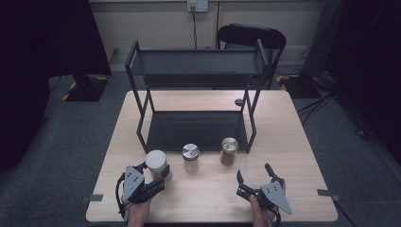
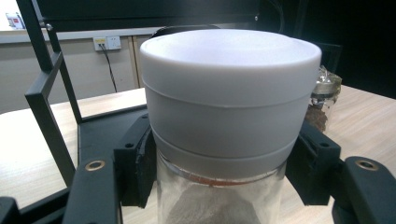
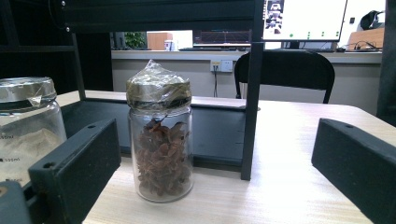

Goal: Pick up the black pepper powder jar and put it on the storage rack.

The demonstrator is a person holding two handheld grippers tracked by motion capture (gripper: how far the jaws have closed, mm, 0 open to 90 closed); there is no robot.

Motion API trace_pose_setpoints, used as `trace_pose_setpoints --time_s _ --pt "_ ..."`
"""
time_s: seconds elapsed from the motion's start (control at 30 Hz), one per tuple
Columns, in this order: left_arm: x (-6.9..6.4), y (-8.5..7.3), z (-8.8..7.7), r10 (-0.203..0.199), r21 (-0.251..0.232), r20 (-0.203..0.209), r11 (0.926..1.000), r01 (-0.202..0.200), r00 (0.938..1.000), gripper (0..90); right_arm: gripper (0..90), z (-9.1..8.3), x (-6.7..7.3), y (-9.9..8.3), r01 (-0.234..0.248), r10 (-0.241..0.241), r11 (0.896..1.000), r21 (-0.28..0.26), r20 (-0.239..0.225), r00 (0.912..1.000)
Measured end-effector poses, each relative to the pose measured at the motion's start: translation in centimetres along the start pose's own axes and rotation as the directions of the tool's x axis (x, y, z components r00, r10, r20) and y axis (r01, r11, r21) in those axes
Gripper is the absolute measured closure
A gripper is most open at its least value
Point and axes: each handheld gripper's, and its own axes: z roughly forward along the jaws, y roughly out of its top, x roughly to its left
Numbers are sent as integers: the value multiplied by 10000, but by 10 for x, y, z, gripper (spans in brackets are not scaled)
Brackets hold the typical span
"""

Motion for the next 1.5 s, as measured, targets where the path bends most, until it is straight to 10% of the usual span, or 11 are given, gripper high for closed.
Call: trace_pose_setpoints --time_s 1.5 --pt "22 26 33 -192 -314 -397 9993 180 9990 348 1 0 -1 0 -4 4 10000 -9 -47 10000"
